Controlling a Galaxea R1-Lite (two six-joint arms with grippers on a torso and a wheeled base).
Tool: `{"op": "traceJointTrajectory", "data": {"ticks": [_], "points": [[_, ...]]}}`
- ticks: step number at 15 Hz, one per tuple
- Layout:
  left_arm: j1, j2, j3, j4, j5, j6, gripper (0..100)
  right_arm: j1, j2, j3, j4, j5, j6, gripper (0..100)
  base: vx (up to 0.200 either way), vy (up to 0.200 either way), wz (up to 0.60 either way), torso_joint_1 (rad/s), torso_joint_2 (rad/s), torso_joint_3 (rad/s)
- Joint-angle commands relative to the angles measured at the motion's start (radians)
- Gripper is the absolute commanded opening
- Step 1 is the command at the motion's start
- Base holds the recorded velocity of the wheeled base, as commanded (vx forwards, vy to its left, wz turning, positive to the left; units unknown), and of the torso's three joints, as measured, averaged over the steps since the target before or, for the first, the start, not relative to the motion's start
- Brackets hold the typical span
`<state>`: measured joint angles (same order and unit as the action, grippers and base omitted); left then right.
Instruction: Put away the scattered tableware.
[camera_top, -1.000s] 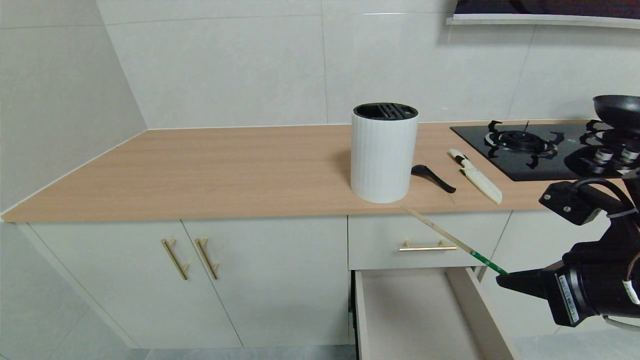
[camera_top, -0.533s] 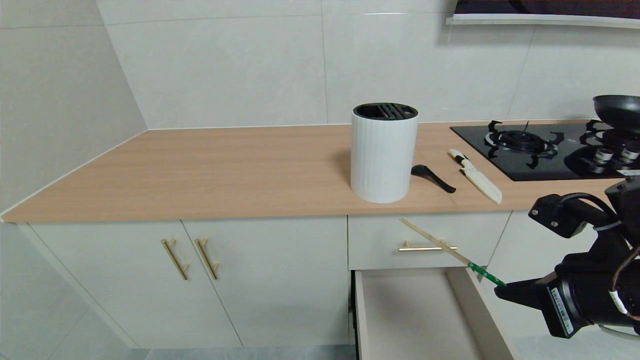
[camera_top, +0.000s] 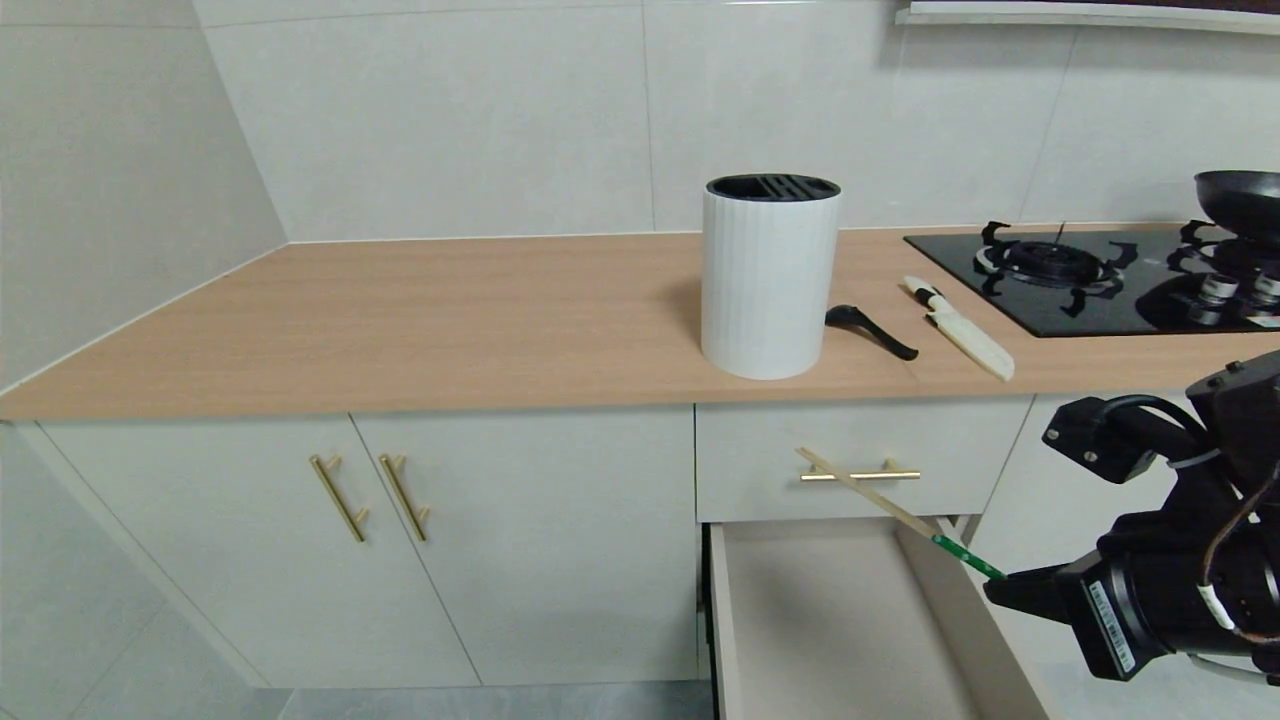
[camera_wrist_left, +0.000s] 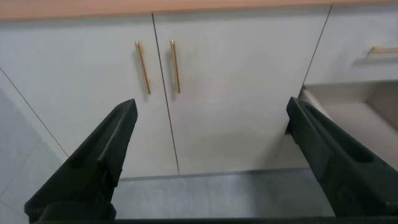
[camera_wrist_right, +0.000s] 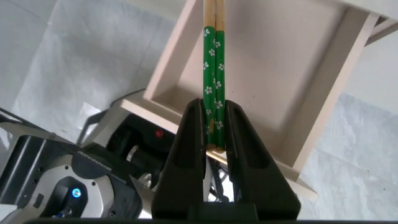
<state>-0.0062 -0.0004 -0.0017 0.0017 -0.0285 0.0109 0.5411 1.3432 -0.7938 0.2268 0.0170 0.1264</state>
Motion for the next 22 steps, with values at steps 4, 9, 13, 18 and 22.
{"op": "traceJointTrajectory", "data": {"ticks": [4, 9, 13, 18, 22], "points": [[0.0, 0.0, 0.0, 0.0, -0.001, 0.0, 100, 0.0, 0.019, 0.001, 0.0, 0.0, -0.001, 0, 0.0, 0.0, 0.0, -0.186, 0.47, 0.284], [0.0, 0.0, 0.002, 0.0, -0.001, 0.0, 100, 0.0, 0.033, 0.001, 0.0, 0.0, 0.001, 0, 0.0, 0.0, 0.0, -0.16, 0.47, 0.302], [0.0, 0.0, 0.0, 0.0, -0.001, 0.0, 100, 0.0, 0.036, 0.002, 0.0, 0.0, -0.001, 0, 0.0, 0.0, 0.0, -0.122, 0.45, 0.327], [0.0, 0.0, 0.0, 0.0, -0.001, 0.0, 100, 0.0, 0.045, -0.001, 0.0, 0.0, 0.001, 0, 0.0, 0.0, 0.0, -0.023, 0.09, 0.072], [0.0, 0.0, 0.002, 0.0, 0.001, 0.0, 100, 0.0, 0.175, 0.011, -0.109, -0.009, 0.002, 0, 0.0, 0.0, 0.0, 0.0, 0.0, 0.0]]}}
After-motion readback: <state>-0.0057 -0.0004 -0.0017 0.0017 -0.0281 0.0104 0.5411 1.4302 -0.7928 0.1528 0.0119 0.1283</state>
